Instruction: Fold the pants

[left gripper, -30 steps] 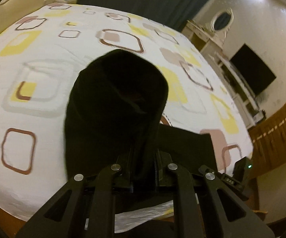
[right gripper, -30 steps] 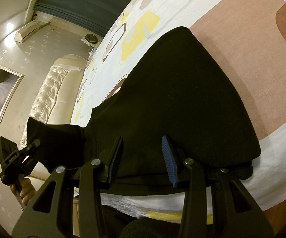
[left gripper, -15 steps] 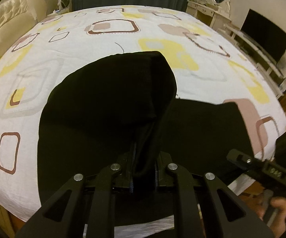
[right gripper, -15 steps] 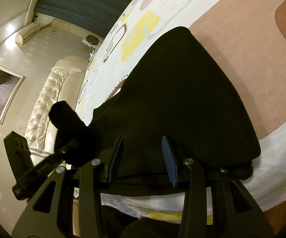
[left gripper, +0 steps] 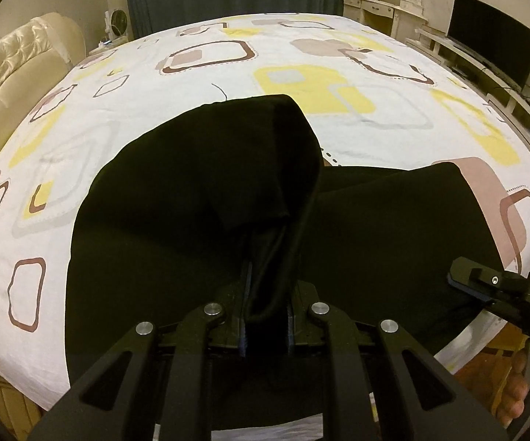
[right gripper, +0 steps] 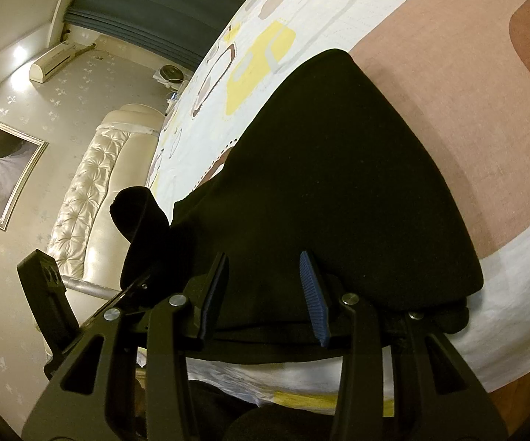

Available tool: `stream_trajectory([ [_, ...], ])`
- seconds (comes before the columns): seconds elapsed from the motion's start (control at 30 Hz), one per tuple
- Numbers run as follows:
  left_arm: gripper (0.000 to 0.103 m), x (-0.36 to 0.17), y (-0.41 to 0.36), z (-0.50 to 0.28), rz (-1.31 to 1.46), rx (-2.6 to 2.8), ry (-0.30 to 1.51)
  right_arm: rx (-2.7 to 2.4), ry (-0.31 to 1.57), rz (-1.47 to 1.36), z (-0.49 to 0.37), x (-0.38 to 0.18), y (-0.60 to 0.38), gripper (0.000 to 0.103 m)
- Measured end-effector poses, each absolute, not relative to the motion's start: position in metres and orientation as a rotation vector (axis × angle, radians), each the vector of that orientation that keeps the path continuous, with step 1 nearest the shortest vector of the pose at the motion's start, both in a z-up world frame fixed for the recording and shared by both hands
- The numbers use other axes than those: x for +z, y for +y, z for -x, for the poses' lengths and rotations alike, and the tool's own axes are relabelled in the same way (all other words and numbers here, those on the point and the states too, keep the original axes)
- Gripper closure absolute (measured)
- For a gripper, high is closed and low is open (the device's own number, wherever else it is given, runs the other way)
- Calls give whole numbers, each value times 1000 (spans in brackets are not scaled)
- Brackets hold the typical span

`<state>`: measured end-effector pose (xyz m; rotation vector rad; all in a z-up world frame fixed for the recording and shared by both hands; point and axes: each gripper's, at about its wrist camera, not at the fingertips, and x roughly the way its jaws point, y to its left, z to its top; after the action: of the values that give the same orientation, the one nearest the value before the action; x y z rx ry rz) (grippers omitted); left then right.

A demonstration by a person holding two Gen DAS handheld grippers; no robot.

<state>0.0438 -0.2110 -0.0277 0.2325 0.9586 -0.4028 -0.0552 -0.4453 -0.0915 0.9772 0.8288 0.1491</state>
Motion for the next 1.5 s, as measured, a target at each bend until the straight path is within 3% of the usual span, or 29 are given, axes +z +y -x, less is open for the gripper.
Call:
stream_trajectory([
  [0.43,83,-26,-215,-40,-254,-407,948,149,829,-977,55,-92,-445,63],
  [0.5,75,-23,-213,-39,-245,-410,947,150,829,-977,55,-92,-445,63],
  [0.6,48,-19,-206,-38,-210,-407,960,150,829,-977,55,-93,-445,63],
  [0.73,33,-8,-194,-34,-183,-401,959,150,828,-977,55,-93,-445,63],
  [0.9,23,14,-153,-29,-145,-362,909,153,827,-981,56,-92,-446,63],
  [1.1,21,8,-80,-42,-142,-222,888,154,827,-980,57,-91,-447,63],
  [1.4,21,-43,6,-66,-2,-176,1085,117,854,-947,58,-77,-443,61],
  [1.5,21,-43,11,-72,69,-190,1099,68,823,-830,58,-48,-425,52],
])
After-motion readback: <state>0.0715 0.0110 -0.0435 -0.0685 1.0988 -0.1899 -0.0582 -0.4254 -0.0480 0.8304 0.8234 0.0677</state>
